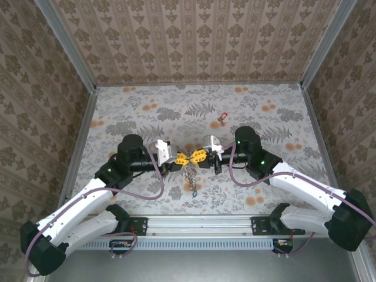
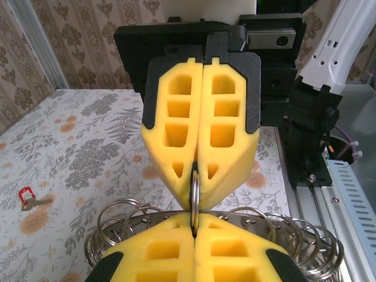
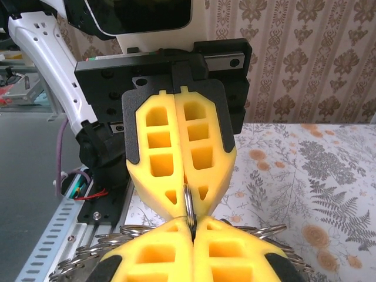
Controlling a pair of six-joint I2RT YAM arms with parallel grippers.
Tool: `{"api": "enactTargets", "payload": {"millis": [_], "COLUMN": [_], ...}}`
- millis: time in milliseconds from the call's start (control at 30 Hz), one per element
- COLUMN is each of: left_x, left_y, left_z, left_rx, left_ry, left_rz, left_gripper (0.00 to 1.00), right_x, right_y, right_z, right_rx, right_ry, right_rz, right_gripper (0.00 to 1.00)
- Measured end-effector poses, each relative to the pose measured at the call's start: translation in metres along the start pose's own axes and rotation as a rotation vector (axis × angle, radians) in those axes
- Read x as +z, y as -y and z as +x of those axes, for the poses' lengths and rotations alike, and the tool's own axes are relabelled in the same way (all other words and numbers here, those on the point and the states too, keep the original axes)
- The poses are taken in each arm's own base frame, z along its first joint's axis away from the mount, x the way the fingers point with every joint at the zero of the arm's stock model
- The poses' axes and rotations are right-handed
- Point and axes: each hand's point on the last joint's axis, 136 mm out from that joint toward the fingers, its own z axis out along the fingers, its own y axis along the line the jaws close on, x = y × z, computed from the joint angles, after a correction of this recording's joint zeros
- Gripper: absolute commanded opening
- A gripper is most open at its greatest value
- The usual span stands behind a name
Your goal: Put the keys on the keyring
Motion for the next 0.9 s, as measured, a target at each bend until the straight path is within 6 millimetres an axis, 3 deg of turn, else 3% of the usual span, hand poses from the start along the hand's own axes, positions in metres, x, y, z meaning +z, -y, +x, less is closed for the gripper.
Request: {"api": "enactTargets", "payload": {"millis": [33, 100, 367, 900], "left_x": [0.000, -0.001, -0.007, 0.002], "left_y": [0.000, -0.001, 0.004, 0.000], "left_z": [0.000, -0.001, 0.001, 0.017], "left_rx": [-0.001, 0.001, 0.001, -0.035], "left_ry": [0.000, 0.001, -0.037, -0.153], "left_rz": [-0.002, -0.010, -0.017, 0.002], "left_gripper": [0.32, 0.40, 0.34, 0.33], "right_x": [0.000, 0.000, -0.003, -0.004], "right_y": [0.000, 0.000, -0.003, -0.002], "right_z": [0.000, 0.002, 0.026, 0.031], "right_rx": [0.000, -0.006, -0.016, -0.053], "right_ry": [0.000, -0.007, -0.121, -0.183], "right_rz": [0.000, -0.001, -0.001, 0.011], "right_gripper": [0.00, 0.00, 0.00, 0.00]}}
